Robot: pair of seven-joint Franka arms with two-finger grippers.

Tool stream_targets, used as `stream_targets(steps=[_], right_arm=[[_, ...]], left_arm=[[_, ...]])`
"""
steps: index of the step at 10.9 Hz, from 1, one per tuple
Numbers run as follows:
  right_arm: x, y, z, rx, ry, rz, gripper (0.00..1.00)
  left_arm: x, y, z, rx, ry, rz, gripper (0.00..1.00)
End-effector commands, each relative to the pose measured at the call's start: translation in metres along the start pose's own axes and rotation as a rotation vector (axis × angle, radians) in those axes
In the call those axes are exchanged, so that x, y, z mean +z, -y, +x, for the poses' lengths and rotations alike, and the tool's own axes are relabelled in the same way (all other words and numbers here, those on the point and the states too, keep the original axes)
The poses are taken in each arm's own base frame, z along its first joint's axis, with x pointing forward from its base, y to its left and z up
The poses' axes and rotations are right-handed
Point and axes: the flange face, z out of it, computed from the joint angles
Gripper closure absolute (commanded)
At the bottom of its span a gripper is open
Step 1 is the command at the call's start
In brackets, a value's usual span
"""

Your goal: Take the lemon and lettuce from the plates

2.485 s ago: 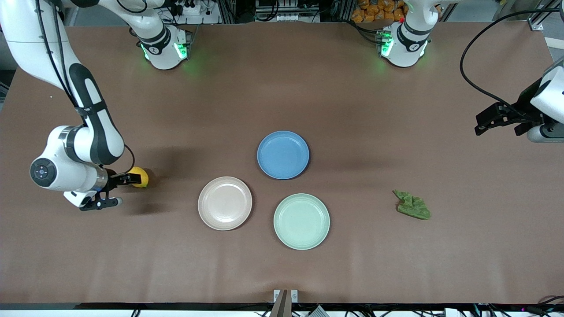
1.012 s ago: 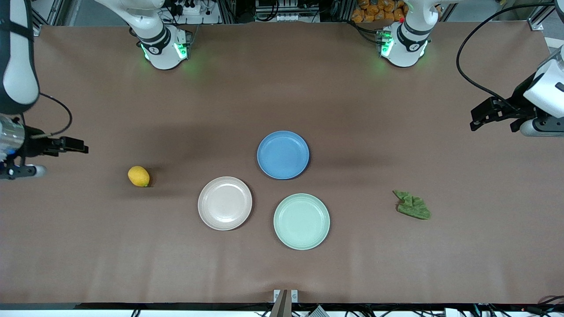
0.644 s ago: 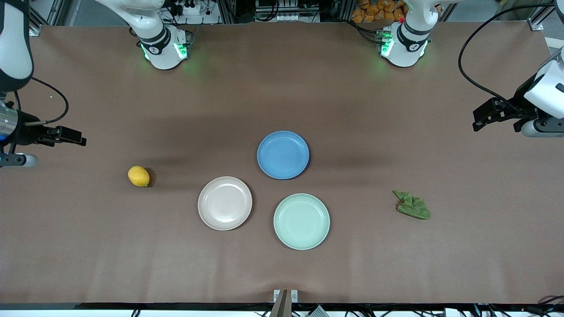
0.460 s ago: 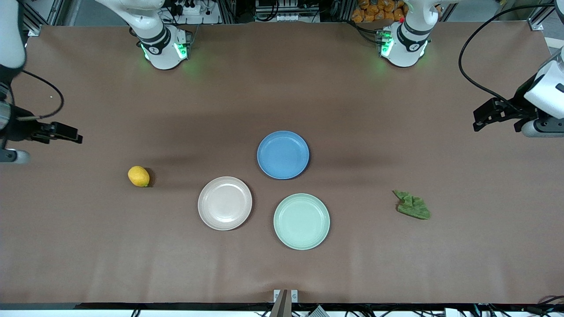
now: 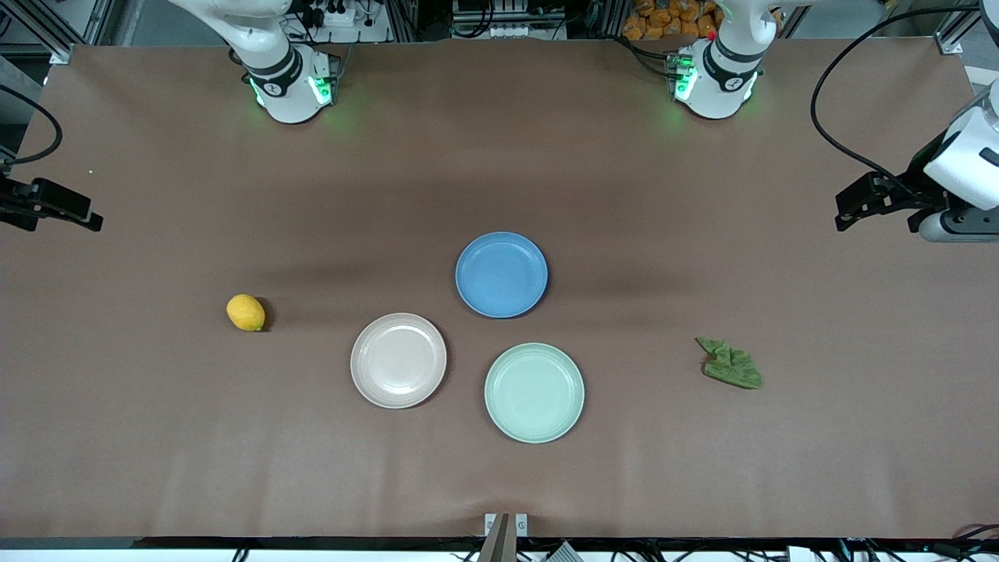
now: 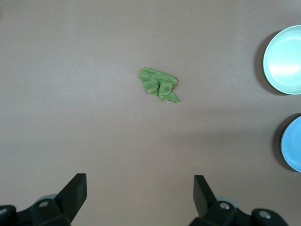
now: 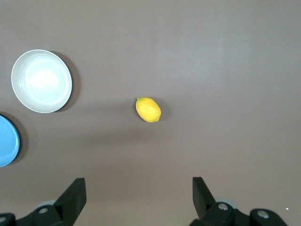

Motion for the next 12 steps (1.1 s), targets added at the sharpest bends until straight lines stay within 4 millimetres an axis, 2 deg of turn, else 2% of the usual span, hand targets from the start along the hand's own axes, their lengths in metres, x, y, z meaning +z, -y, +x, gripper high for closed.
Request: stream_targets(steps=[1, 2, 3, 6, 9, 12], right_arm=[[-0.004, 0.017, -0.009, 0.041, 0.014, -0.007, 0.0], [0.006, 0.017, -0.008, 0.065, 0.03, -0.009, 0.0], [0.008, 0.018, -0.008, 0.062, 0.034, -0.009, 0.0], [0.005, 0.011, -0.009, 0.076, 0.033, -0.01, 0.0], [0.004, 0.004, -0.01, 0.091, 0.032, -0.009, 0.0], [0.004, 0.001, -0.007, 0.095, 0.032, -0.004, 0.0]], left_arm=[[-0.01, -0.007, -0.007, 0.01, -0.009, 0.026, 0.0], [-0.012, -0.007, -0.005, 0.001, -0.015, 0.023, 0.0], [-0.013, -0.006, -0.005, -0.002, -0.016, 0.023, 0.0], [-0.021, -0.001, -0.004, -0.009, -0.031, 0.021, 0.0], [-0.015, 0.016, -0.008, -0.029, 0.018, 0.027, 0.0], [-0.026, 0.012, -0.011, -0.023, 0.017, 0.027, 0.0]])
